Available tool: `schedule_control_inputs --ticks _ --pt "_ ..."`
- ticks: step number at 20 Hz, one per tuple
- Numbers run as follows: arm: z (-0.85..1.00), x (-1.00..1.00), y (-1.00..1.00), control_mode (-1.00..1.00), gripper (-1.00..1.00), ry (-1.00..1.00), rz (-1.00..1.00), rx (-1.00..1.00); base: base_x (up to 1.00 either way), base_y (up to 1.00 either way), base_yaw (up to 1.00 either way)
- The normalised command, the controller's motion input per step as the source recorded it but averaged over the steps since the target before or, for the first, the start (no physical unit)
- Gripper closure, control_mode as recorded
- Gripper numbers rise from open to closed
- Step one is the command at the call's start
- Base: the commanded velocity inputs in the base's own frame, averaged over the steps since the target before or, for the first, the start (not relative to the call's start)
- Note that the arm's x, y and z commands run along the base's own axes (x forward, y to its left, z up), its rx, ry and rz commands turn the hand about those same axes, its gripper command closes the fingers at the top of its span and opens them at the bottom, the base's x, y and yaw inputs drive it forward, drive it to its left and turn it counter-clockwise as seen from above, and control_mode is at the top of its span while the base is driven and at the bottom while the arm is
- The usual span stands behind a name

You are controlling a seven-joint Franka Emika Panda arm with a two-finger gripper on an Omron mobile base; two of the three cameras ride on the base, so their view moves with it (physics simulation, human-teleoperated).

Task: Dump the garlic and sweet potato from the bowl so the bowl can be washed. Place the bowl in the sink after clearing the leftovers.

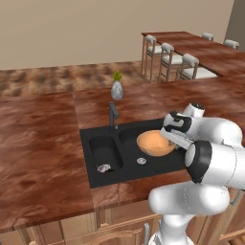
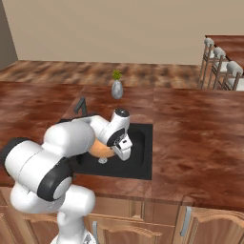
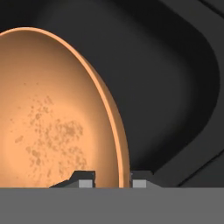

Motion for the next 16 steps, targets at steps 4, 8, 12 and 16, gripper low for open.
schedule_control_inputs --ticks 4,8,12,16 --pt "-0.17 0.40 0.05 -1.00 1.00 0.00 0.00 -0.02 0.00 0.00 0.00" --pt "-0.44 0.13 0.00 -1.00 1.00 0.01 0.00 -0.02 0.00 0.00 0.00" --pt "-0.51 0.02 0.00 -1.00 1.00 0.03 0.00 -0.04 0.00 0.00 0.00" --pt "-0.46 0.04 0.00 -1.00 1.00 0.03 0.00 -0.04 0.00 0.00 0.00"
